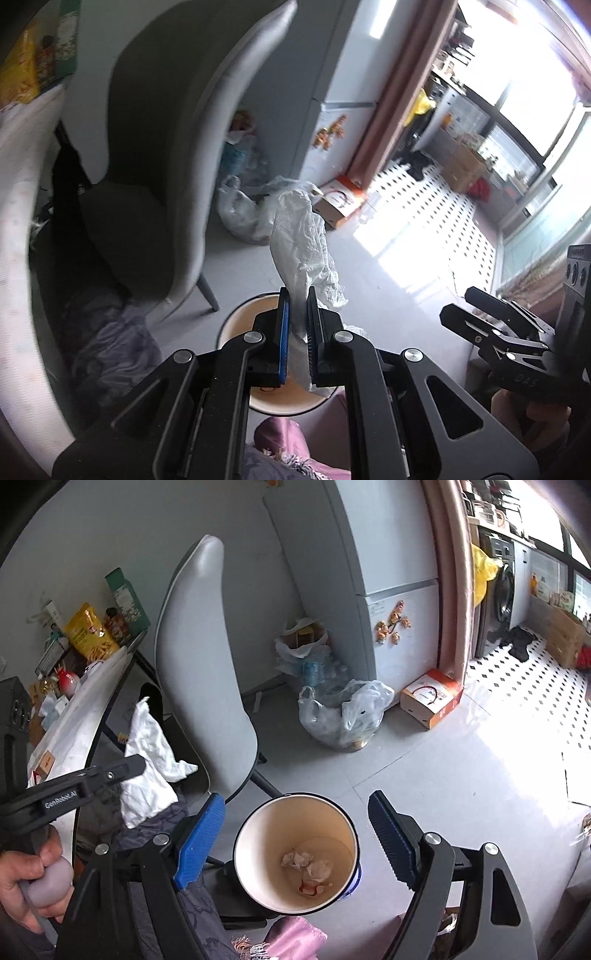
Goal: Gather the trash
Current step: 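Open the right tool dropping the bottle while the left tool releases the bag into the bucket, then move both open tools back over the table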
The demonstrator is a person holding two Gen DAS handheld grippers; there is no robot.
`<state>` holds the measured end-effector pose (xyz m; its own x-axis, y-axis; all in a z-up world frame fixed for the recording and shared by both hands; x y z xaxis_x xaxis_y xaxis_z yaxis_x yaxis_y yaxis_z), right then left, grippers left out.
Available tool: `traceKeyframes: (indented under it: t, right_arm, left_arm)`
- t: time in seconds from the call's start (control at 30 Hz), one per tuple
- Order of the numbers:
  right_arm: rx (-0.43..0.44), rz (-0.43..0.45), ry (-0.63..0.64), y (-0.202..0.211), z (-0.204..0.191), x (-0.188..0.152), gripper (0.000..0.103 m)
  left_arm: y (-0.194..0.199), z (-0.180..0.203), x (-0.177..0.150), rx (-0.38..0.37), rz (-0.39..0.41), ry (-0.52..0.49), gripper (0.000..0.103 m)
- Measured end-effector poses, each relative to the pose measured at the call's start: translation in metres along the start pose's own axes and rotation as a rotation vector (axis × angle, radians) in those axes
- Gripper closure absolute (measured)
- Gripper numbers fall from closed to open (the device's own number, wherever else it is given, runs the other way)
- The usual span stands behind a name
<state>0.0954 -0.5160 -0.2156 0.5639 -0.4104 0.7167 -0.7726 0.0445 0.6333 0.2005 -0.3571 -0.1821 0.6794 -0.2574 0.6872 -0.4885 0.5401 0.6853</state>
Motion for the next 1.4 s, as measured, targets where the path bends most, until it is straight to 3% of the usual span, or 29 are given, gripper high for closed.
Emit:
traceKeyframes:
  t: [0.1, 0.17, 0.3, 0.43, 0.77, 1.0, 1.4]
  right_arm:
    - [-0.010, 0.002, -0.015, 0.000, 0.008, -0.001, 0.024]
    - [-0.020, 0.004, -0.032, 0.001, 0.013, -0.001, 0.024]
    - [-0.025, 0.004, -0.055, -0.001, 0.018, -0.002, 0.024]
    - [-0.010, -0.004, -0.052, -0.003, 0.012, -0.004, 0.024]
    - [0.005, 0.044, -0.017, 0.005, -0.036, 0.006, 0.007]
    - [0.007, 0.093, 0.009, 0.019, -0.076, 0.019, 0.008]
    - [0.096, 0.134, 0.142, 0.044, -0.168, 0.038, 0.008]
  left_arm:
    - [-0.007, 0.006, -0.002, -0.005, -0.008, -0.019, 0.084]
    - [-0.012, 0.005, -0.002, -0.025, -0.017, -0.003, 0.032]
    - [-0.007, 0.001, 0.001, -0.008, 0.019, 0.000, 0.021]
    - [0.012, -0.011, 0.009, 0.055, 0.074, 0.043, 0.005]
    - [0.073, -0.037, 0.017, 0.138, 0.178, 0.076, 0.006]
    - [0.122, -0.064, 0.017, 0.199, 0.264, 0.123, 0.006]
    - [0.208, -0.104, 0.012, 0.278, 0.403, 0.165, 0.006]
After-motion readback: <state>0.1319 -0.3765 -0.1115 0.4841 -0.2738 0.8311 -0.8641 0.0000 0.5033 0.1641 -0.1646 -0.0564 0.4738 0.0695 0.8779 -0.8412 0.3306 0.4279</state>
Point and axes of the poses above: each gripper's, at about its wrist camera, not at the fingertips, and y roughly against the way its jaws point, z to its right, x to its top, the point moved 3 cm from there along -y, roughly the way its jaws point, and after that the axes turned 9 degrees about z, right-handed, at the moved point
